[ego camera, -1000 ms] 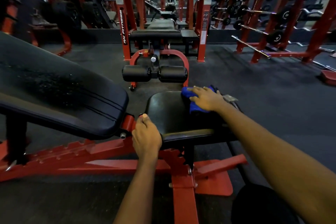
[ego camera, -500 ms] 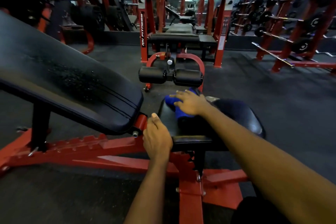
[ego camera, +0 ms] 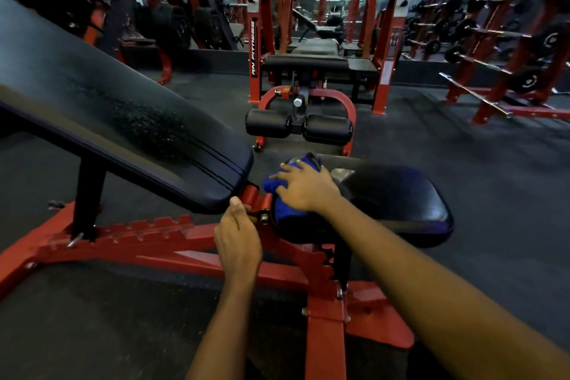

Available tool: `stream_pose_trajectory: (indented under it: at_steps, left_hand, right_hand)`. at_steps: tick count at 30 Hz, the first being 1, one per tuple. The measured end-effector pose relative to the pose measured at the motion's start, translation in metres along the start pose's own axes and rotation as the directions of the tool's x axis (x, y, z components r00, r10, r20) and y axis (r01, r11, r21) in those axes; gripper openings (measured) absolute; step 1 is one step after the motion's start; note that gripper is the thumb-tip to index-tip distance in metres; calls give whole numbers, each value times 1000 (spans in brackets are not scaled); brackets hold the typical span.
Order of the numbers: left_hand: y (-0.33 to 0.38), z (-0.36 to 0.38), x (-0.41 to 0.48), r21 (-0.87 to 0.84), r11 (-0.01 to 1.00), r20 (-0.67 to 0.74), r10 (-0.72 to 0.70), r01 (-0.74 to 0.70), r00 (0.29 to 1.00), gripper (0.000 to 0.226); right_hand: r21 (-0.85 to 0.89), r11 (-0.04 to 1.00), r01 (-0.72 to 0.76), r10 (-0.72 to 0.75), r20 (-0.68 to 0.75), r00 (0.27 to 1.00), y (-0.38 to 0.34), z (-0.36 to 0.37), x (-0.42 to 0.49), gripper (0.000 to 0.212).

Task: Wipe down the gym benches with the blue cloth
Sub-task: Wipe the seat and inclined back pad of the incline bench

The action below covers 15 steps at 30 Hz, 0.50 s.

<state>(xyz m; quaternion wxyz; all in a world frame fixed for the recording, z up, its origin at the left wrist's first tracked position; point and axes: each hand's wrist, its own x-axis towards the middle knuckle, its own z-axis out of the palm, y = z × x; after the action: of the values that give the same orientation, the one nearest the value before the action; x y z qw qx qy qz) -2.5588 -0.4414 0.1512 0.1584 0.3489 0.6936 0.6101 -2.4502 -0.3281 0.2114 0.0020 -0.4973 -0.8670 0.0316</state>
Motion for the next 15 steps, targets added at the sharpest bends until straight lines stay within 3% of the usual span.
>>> stream_pose_trajectory:
  at_steps: [4,7,10,15]
  left_hand:
    - [8,6,-4,11,1000,54,-5,5,999,62]
    - [13,6,-7,31,999,122,0,-4,993,61]
    - [14,10,-2,38,999,181,10,-17,984,62]
    - [38,22,3,125,992,286,-54,18,957,59]
  right_hand:
    - [16,1000,-4,8,-298,954,-6,21,-66,49]
    - [120,976,-182,214,-365,906,13,21,-72,46]
    - [186,912,-364,409,-419,811,-2,19,-58,44]
    - [151,967,-207,256,-586,768,15,34,-94,43]
